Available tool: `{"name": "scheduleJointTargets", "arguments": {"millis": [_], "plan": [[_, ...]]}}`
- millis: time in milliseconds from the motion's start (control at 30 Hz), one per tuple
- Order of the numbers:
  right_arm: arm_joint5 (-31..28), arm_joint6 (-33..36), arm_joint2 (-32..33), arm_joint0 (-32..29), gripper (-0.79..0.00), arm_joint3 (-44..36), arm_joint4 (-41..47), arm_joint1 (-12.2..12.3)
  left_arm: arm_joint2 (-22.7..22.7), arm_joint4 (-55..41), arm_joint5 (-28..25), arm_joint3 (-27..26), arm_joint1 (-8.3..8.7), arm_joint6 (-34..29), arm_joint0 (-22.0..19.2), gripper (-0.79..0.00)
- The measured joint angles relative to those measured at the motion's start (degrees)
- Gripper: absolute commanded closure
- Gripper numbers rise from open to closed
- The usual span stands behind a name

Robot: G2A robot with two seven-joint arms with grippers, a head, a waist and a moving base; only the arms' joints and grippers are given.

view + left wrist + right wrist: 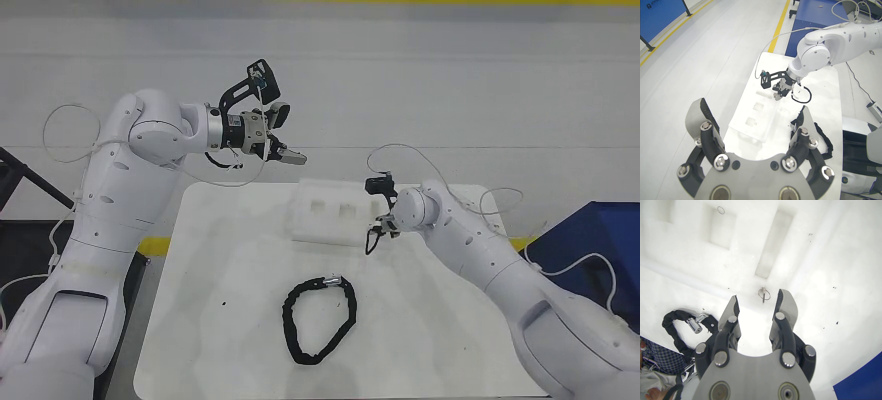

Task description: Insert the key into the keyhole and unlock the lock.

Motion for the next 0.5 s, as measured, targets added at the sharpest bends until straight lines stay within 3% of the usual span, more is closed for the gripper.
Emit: {"name": "scheduleJointTargets", "arguments": {"millis": [400,500], "plan": [[-1.6,-1.1,1.0,-0.1,-0.268,4.0,-0.1,-1.8,0.0,0.0,0.0,0.0,0.00,0.0,0.0,-0.785],[-1.7,-1.4,1.1,0.0,-0.182,5.0,-0.3,-2.3,0.0,0.0,0.0,0.0,0.00,0.0,0.0,-0.785]]}}
